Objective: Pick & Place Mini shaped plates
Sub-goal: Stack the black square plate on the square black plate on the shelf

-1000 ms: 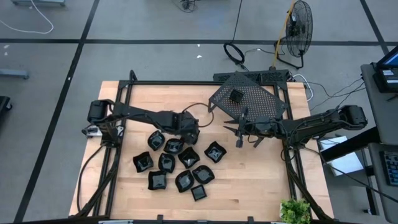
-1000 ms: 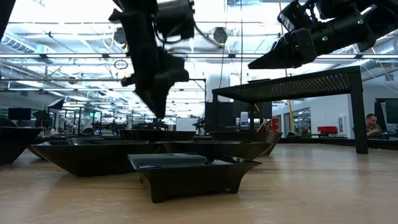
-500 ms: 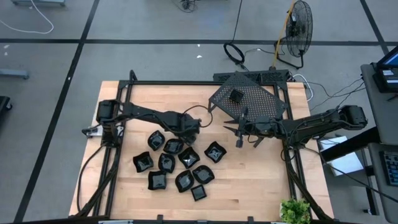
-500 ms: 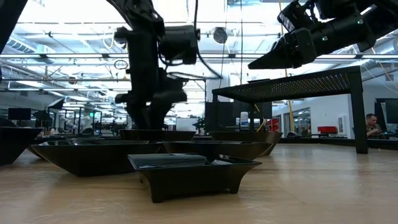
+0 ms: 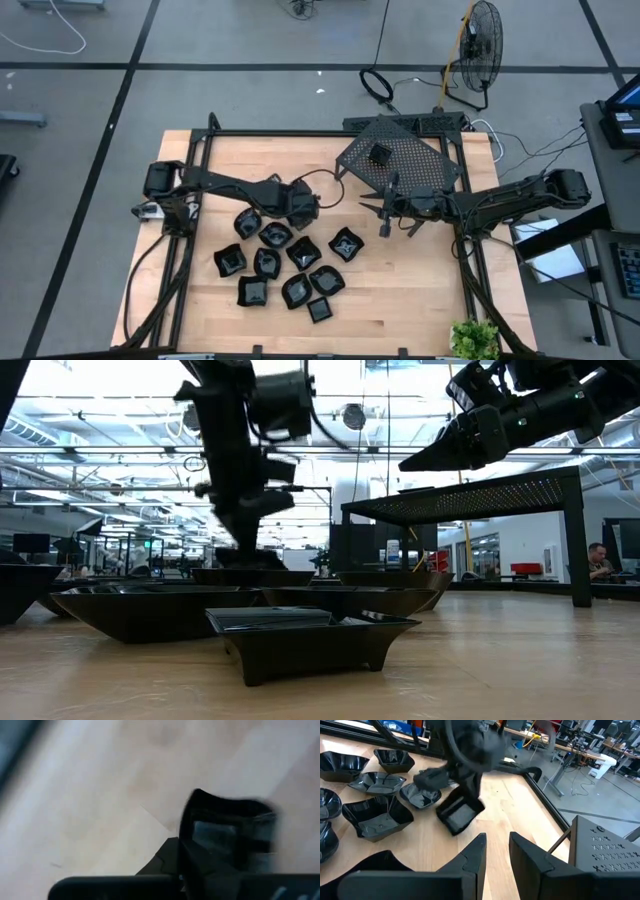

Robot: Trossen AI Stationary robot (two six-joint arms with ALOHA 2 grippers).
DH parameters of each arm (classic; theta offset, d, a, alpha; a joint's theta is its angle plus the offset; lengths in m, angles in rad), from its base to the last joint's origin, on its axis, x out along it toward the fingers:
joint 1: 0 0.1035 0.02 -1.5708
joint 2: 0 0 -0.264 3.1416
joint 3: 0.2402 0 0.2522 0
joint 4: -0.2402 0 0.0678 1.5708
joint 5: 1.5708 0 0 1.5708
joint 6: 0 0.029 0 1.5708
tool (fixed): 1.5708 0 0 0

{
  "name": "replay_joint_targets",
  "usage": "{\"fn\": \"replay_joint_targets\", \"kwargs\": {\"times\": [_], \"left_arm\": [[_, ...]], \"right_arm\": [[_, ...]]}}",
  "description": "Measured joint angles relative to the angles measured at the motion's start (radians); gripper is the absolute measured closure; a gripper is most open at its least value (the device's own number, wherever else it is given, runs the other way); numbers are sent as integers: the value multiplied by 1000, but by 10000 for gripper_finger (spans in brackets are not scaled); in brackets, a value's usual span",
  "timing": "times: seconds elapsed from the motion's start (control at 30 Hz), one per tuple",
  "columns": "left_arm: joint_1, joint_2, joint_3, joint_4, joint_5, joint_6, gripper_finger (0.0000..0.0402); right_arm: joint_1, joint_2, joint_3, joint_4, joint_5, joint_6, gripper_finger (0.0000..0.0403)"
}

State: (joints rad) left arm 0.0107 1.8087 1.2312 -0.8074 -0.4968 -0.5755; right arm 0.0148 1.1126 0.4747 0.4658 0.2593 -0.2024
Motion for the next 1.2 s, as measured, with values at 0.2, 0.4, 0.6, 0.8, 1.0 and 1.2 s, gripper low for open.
{"fn": "replay_joint_targets", "kwargs": {"times": [0.2,0.4,0.6,0.8,1.0,1.2], "left_arm": [[-113,-27,0,3,-356,235,398],[-222,14,-1,7,-644,410,399],[-225,33,0,17,-577,349,399],[-175,23,0,1,-297,174,399],[-63,22,0,-143,-227,-9,399],[38,21,0,-122,19,-27,391]], "right_arm": [[0,0,0,1,0,0,330],[0,0,0,1,0,0,330],[0,0,0,1,-2,0,330],[0,0,0,1,-2,0,330],[0,0,0,1,-2,4,330],[0,0,0,0,-2,4,330]]}}
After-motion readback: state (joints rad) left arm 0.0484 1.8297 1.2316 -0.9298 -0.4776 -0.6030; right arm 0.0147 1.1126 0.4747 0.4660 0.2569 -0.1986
